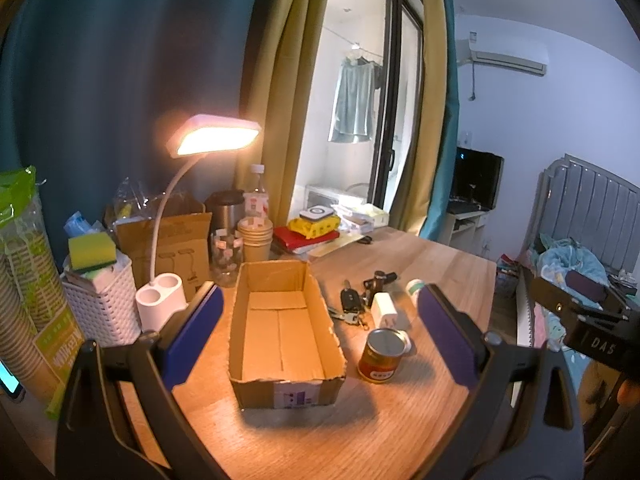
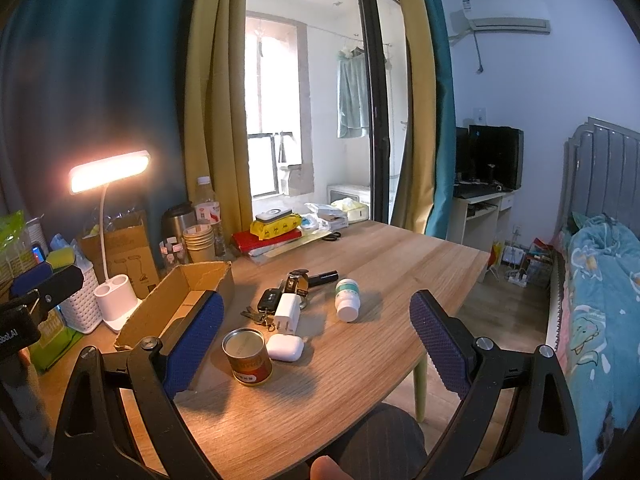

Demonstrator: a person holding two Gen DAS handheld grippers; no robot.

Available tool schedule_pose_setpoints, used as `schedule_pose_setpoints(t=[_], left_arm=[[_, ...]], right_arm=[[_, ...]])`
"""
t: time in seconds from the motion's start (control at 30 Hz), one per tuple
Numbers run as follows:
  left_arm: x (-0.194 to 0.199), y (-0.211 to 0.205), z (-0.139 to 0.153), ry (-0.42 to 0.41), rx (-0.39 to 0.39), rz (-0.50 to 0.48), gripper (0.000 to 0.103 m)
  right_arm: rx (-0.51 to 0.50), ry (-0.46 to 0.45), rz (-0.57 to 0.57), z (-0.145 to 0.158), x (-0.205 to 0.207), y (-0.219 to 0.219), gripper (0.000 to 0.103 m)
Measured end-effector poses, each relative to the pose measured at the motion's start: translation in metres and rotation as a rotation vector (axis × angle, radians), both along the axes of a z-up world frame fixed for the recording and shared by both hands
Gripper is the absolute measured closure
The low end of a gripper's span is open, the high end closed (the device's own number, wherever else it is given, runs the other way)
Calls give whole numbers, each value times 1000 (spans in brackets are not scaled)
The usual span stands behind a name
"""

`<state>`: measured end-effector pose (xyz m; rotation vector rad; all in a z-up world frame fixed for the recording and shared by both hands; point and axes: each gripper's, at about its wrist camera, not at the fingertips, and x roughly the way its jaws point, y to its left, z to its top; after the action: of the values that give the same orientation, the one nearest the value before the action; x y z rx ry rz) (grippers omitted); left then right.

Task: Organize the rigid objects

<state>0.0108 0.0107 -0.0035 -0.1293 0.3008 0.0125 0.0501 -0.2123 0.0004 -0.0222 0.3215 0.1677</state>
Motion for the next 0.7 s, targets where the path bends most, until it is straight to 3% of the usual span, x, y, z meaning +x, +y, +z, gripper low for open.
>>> schedule_pose_setpoints(t=[0.7], left_arm=[[-1,3,-1,2,-10,7,4]], right_arm=[[-3,4,3,-2,1,1,7]])
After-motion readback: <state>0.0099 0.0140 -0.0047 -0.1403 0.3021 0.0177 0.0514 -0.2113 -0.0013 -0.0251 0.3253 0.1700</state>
